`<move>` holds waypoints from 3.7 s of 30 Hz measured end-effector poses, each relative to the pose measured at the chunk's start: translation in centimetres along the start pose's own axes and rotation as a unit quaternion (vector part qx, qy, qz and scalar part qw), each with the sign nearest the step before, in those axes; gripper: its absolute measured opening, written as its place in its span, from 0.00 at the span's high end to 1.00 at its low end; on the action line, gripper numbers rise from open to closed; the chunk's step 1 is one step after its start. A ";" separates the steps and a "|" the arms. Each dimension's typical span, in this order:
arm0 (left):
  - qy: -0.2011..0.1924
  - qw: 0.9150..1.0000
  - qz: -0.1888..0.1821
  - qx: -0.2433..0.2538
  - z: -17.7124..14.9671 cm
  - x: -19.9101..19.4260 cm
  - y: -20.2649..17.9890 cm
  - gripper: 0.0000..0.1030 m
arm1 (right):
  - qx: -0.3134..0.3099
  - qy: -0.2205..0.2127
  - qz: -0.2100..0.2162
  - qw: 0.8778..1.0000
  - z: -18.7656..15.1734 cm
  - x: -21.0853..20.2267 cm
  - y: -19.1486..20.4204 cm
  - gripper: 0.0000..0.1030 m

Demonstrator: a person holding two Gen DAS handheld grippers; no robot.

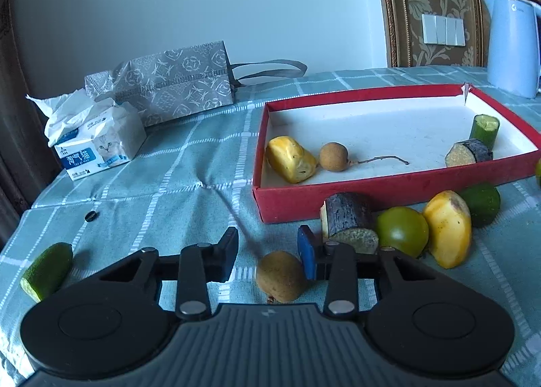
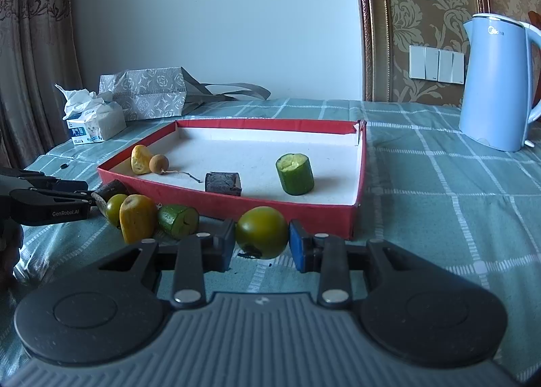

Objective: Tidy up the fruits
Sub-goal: 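Grasp a brown longan on the cloth with the left gripper while the right holds the lime, then carry the lime into the tray and open the right gripper while the left holds the longan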

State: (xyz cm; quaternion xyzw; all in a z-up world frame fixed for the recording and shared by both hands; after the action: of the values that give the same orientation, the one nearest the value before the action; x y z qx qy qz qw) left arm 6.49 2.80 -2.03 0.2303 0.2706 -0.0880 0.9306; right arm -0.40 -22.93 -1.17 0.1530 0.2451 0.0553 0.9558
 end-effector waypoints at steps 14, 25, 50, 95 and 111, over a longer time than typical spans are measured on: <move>-0.012 1.000 -0.002 -0.015 -1.4 -1.9 0.7 0.34 | 0.000 0.003 0.002 1.000 0.0 0.0 0.0 0.69; -0.005 1.000 -0.013 0.000 -1.3 -1.6 -0.1 0.73 | 0.002 0.002 0.004 1.000 0.1 0.1 0.0 0.69; -0.021 0.990 0.072 -0.123 0.4 -0.3 3.3 0.73 | 0.008 -0.018 0.009 1.000 0.1 -0.3 -0.2 0.69; -0.010 0.988 0.045 -0.150 -0.6 0.6 3.9 0.73 | 0.033 -0.061 0.001 0.998 6.4 8.1 4.2 0.69; -0.011 0.988 0.047 -0.148 -0.6 0.5 3.8 0.73 | 0.025 -0.034 -0.010 0.999 5.1 9.4 4.1 0.69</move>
State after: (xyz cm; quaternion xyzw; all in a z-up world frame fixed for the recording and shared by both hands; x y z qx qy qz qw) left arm 7.76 6.40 -1.33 0.1015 0.2588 -0.0057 0.9606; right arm 10.17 -18.73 0.15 0.1760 0.2157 0.0343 0.9599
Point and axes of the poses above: each gripper's, at about its wrist camera, not at the fingertips, and x roughly the way its jaws point, y to its left, z to its top, the point moved 2 cm from there along x, roughly the way its jaws point, and after that the axes turned 15 degrees about x, right-handed, at the moved point
